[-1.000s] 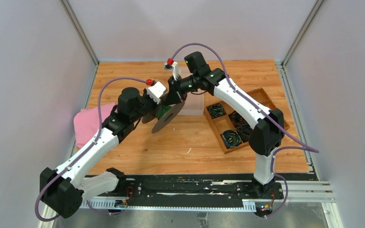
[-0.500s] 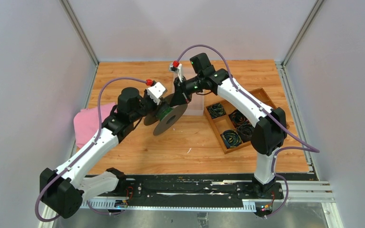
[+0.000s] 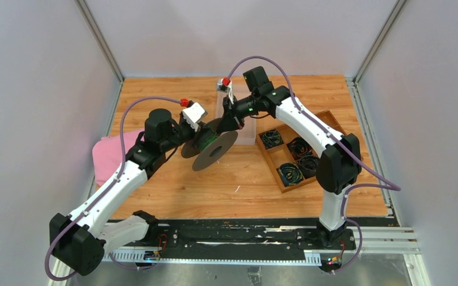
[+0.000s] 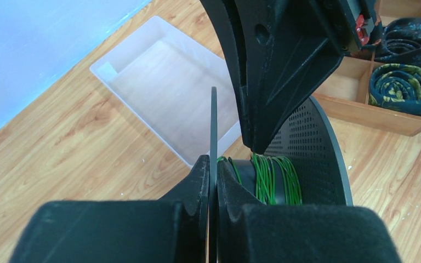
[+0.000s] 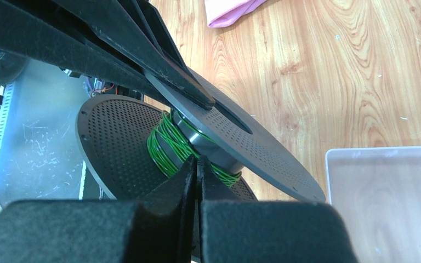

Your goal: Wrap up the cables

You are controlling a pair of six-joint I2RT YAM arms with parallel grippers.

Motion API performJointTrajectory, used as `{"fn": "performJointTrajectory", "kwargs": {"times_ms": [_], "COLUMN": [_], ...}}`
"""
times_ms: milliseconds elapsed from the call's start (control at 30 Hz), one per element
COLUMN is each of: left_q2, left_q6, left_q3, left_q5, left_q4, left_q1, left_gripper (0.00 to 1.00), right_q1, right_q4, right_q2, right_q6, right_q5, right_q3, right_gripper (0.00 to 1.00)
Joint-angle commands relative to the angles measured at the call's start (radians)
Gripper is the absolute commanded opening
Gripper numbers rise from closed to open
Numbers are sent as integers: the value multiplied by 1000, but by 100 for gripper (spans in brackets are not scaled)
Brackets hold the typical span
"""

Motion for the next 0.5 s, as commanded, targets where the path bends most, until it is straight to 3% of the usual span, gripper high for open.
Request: {"fn": "performJointTrajectory", "kwargs": {"times_ms": [0, 467], "left_q2": [-28, -23], "left_q6": [-34, -81], "left_q3": [35, 44], "left_q5": [60, 105], "left_q4": [15, 25], "left_q1": [16, 32], "left_gripper": [0, 0], "right_q1": [-35, -47], "right_q4": [-3, -21], "right_q2": [-6, 25], "right_q6": [-86, -173], "right_q5": [10, 12], "right_q3": [-24, -60], "right_gripper": [1, 1]}}
